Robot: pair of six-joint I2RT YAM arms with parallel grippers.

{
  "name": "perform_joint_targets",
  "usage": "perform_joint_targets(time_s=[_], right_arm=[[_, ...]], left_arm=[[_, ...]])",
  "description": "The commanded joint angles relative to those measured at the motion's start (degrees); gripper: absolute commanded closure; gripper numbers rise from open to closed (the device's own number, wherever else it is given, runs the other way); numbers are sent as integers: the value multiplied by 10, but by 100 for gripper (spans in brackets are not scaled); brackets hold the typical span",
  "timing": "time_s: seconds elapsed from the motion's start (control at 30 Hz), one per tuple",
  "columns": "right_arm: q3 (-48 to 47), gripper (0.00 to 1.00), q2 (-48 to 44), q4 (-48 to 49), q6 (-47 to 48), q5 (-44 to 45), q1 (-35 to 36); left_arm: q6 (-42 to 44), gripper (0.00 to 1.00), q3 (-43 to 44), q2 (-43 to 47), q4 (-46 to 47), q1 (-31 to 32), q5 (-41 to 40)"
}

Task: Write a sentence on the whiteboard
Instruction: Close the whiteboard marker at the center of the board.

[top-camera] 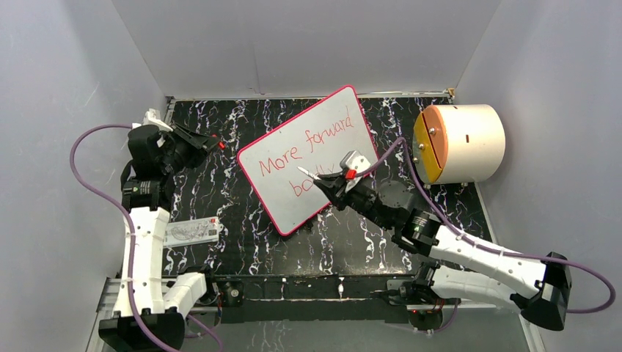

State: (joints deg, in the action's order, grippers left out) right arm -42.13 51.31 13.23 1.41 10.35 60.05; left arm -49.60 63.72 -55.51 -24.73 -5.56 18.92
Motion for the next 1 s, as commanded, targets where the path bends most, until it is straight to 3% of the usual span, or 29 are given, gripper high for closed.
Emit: perform_joint_targets(time_s=[0.0, 0.27, 0.67, 0.97], right_arm=[[15, 100, 8, 150, 55, 59, 37], [40, 100, 58, 318, 128, 93, 101], [95, 100, 165, 602, 203, 108, 137], [90, 100, 225, 685, 209, 133, 141]], left_arm=[[-50, 100, 30, 39, 1, 9, 45], [-92, 100, -25, 86, 85, 29, 70], [-132, 100, -175, 135, 380, 121, 63], [-135, 100, -198, 121, 415, 174, 25]])
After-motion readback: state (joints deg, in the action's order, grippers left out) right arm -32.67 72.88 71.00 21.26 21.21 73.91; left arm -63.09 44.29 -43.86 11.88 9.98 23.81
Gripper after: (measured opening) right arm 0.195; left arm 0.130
